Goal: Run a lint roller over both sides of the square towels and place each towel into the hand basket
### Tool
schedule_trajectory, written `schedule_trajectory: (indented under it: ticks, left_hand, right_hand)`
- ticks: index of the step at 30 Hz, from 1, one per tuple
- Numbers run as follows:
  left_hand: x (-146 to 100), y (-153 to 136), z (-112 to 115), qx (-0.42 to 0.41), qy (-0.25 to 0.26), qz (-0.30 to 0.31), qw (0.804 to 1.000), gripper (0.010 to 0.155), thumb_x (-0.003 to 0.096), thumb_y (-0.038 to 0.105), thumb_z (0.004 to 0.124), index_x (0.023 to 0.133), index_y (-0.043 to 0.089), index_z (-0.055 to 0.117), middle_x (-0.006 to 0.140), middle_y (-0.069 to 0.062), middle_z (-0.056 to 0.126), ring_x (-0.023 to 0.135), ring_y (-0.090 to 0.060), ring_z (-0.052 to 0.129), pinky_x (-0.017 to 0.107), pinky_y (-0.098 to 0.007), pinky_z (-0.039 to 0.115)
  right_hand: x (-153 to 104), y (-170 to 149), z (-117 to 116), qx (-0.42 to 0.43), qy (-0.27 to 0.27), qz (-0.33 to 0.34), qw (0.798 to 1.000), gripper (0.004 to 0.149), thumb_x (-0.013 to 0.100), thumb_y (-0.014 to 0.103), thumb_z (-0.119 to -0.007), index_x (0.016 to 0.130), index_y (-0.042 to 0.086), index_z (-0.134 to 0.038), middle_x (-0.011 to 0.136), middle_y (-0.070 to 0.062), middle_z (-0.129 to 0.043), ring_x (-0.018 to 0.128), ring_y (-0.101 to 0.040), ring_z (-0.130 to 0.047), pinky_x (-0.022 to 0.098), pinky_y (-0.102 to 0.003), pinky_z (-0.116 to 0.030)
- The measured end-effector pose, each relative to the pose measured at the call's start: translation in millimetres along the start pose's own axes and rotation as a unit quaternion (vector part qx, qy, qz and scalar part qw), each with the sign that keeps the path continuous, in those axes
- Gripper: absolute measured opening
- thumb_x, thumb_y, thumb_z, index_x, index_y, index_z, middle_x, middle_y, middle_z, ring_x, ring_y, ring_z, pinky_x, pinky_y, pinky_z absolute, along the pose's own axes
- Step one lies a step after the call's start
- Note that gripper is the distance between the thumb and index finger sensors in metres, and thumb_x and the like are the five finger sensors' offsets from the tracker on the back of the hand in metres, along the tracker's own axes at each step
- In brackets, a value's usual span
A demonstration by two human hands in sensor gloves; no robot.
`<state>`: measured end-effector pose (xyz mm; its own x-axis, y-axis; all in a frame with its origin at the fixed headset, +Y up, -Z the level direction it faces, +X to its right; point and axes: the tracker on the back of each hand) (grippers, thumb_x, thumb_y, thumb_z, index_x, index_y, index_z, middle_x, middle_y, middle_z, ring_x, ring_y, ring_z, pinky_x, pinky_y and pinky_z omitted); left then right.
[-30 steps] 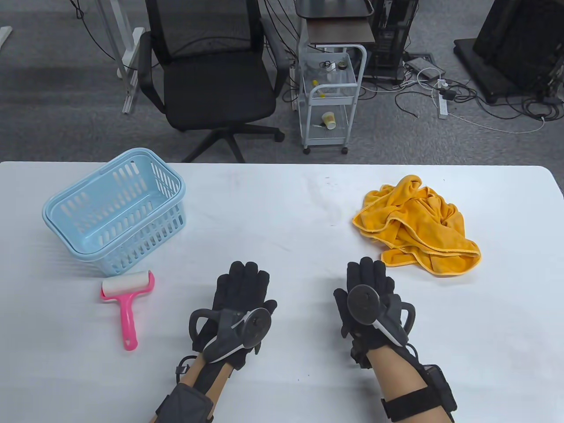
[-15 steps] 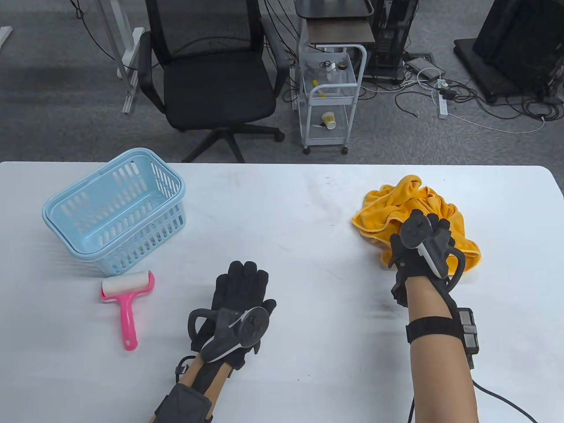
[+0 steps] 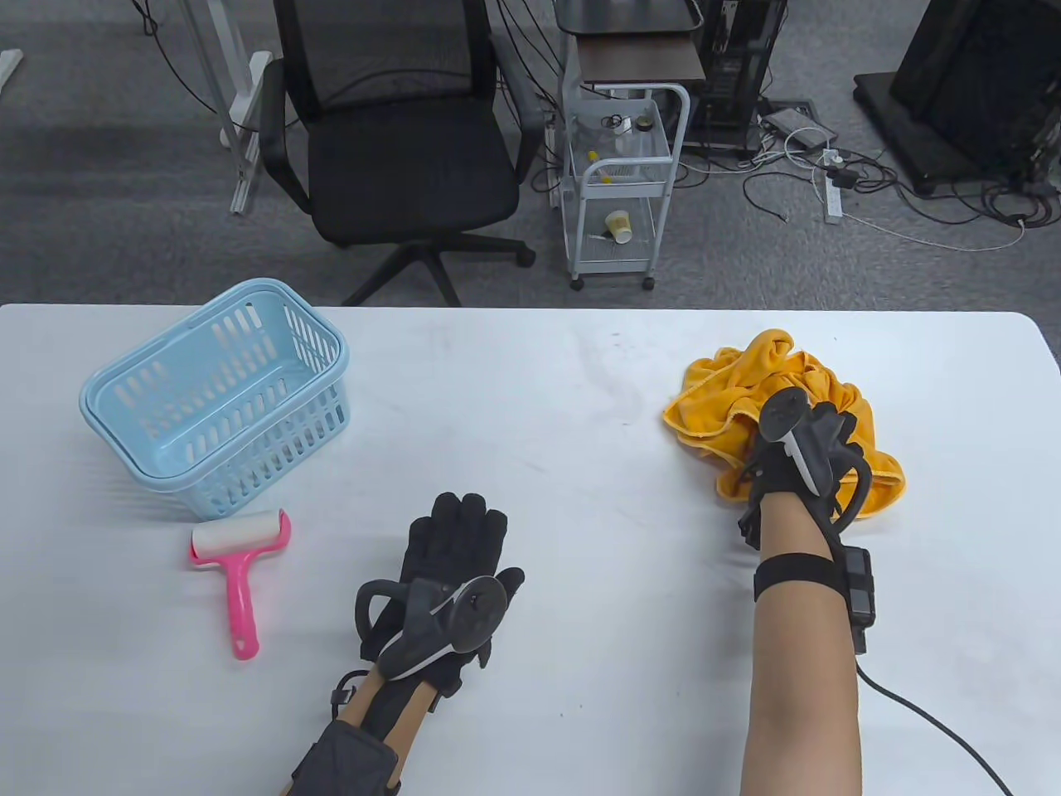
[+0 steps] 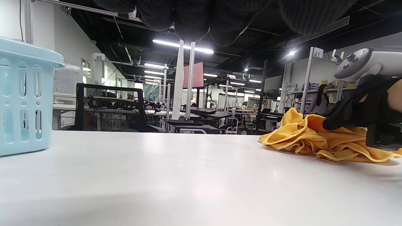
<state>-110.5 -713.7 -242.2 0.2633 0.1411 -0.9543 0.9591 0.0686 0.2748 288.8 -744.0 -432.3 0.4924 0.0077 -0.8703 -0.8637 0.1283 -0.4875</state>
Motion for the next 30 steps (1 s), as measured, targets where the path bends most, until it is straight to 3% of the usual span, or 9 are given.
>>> schedule_trajectory:
  ticks: [3, 8, 12, 15, 18, 22, 27, 30]
  left_hand:
    - [0, 0, -1, -0.001, 0.001, 0.001, 1.000, 0.064, 0.0499, 0.058, 0.060, 0.107, 0.028, 0.059, 0.120, -0.007, 0.050, 0.111, -0.042, 0.046, 0.074, -0.059, 0.046]
    - [0, 1, -1, -0.004, 0.005, 0.004, 1.000, 0.064, 0.0499, 0.058, 0.061, 0.107, 0.027, 0.059, 0.120, -0.007, 0.050, 0.111, -0.043, 0.047, 0.074, -0.060, 0.046]
    - [-1, 0, -4, -0.009, 0.012, 0.005, 1.000, 0.065, 0.0499, 0.058, 0.061, 0.107, 0.027, 0.059, 0.120, -0.008, 0.050, 0.111, -0.043, 0.048, 0.074, -0.060, 0.047]
    - [-2, -1, -7, -0.020, 0.021, 0.006, 1.000, 0.065, 0.0498, 0.059, 0.061, 0.107, 0.027, 0.058, 0.120, -0.010, 0.050, 0.110, -0.044, 0.049, 0.074, -0.060, 0.048]
    - [-4, -1, -11, -0.045, 0.030, 0.009, 0.999, 0.067, 0.0495, 0.060, 0.062, 0.107, 0.027, 0.056, 0.120, -0.010, 0.050, 0.110, -0.045, 0.051, 0.074, -0.061, 0.049]
    - [-7, 0, -18, -0.095, 0.038, 0.024, 0.994, 0.075, 0.0470, 0.066, 0.064, 0.109, 0.026, 0.050, 0.121, -0.011, 0.046, 0.110, -0.047, 0.053, 0.074, -0.062, 0.051]
    - [-7, -1, -18, -0.198, 0.023, 0.038, 0.979, 0.084, 0.0424, 0.069, 0.074, 0.110, 0.026, 0.048, 0.121, -0.011, 0.045, 0.110, -0.048, 0.056, 0.074, -0.065, 0.053]
    - [-4, -3, -10, -0.202, 0.005, 0.036, 0.979, 0.066, 0.0459, 0.059, 0.079, 0.104, 0.031, 0.065, 0.116, -0.005, 0.065, 0.105, -0.045, 0.071, 0.073, -0.065, 0.059]
  right_hand:
    - [-5, 0, 21, 0.020, -0.031, 0.010, 0.999, 0.051, 0.056, 0.040, -0.074, 0.105, 0.032, -0.065, 0.113, -0.019, -0.044, 0.103, -0.049, -0.034, 0.067, -0.068, -0.047]
    - [-28, 15, 89, 0.048, -0.094, 0.066, 0.992, 0.047, 0.055, 0.039, -0.075, 0.100, 0.025, -0.077, 0.112, -0.020, -0.053, 0.103, -0.050, -0.040, 0.067, -0.068, -0.050]
    - [-67, 38, 154, 0.044, -0.149, 0.138, 0.978, 0.044, 0.055, 0.037, -0.076, 0.094, 0.019, -0.084, 0.108, -0.021, -0.063, 0.101, -0.051, -0.049, 0.066, -0.067, -0.054]
    - [-98, 54, 184, 0.042, -0.159, 0.199, 0.966, 0.043, 0.054, 0.037, -0.079, 0.091, 0.015, -0.086, 0.107, -0.021, -0.065, 0.101, -0.051, -0.052, 0.065, -0.068, -0.055]
    - [-138, 72, 199, 0.030, -0.158, 0.276, 0.948, 0.043, 0.053, 0.038, -0.081, 0.088, 0.013, -0.087, 0.106, -0.021, -0.067, 0.100, -0.052, -0.054, 0.065, -0.068, -0.055]
    - [-197, 94, 189, 0.019, -0.158, 0.369, 0.916, 0.043, 0.052, 0.040, -0.083, 0.085, 0.012, -0.088, 0.105, -0.021, -0.070, 0.100, -0.051, -0.057, 0.065, -0.068, -0.056]
    - [-254, 114, 137, 0.007, -0.110, 0.459, 0.882, 0.043, 0.051, 0.043, -0.084, 0.082, 0.013, -0.089, 0.104, -0.019, -0.072, 0.100, -0.050, -0.059, 0.065, -0.068, -0.057]
    - [-272, 115, 98, 0.066, -0.063, 0.478, 0.874, 0.044, 0.051, 0.044, -0.086, 0.080, 0.012, -0.089, 0.104, -0.019, -0.073, 0.099, -0.050, -0.060, 0.065, -0.068, -0.057]
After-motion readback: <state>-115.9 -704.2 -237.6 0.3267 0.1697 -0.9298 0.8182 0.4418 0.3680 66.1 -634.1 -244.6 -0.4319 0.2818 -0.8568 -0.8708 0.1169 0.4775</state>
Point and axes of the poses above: the tracker on the back of each hand, its own y axis roughly to the thumb side, its own x axis roughly from the wrist to the fingertips, z = x × y
